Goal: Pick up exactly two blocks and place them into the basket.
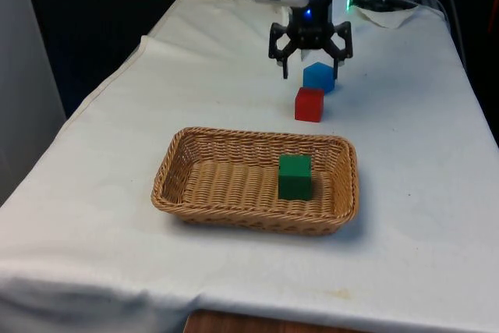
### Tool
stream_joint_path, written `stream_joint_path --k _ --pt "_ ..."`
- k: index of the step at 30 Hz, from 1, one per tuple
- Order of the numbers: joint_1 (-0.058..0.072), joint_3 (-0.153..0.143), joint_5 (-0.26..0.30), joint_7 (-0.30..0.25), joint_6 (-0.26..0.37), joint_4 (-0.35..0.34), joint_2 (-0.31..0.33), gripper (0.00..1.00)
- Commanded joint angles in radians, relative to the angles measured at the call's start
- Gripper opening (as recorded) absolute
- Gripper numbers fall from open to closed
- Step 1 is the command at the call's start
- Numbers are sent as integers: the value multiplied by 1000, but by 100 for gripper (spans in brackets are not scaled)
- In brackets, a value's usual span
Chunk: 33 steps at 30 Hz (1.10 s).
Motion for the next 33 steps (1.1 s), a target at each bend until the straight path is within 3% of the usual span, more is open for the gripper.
stream_joint_path --k 1,10,16,18,19,24,26,27,28,33 --pt "3 -1 -3 14 17 -1 12 100" --pt "-6 -6 6 -4 26 1 29 100" --pt "-10 -6 21 -14 55 4 75 100" --pt "-4 -14 7 -3 57 4 85 100" --pt "-10 -3 28 -13 72 6 99 100" --pt "-12 5 50 -14 91 10 129 100" --pt "-12 7 58 -15 93 11 133 100" --pt "-4 -4 39 -3 83 11 130 100" --pt "-12 7 61 -15 94 11 134 100" --pt "-8 1 59 -9 88 8 125 100"
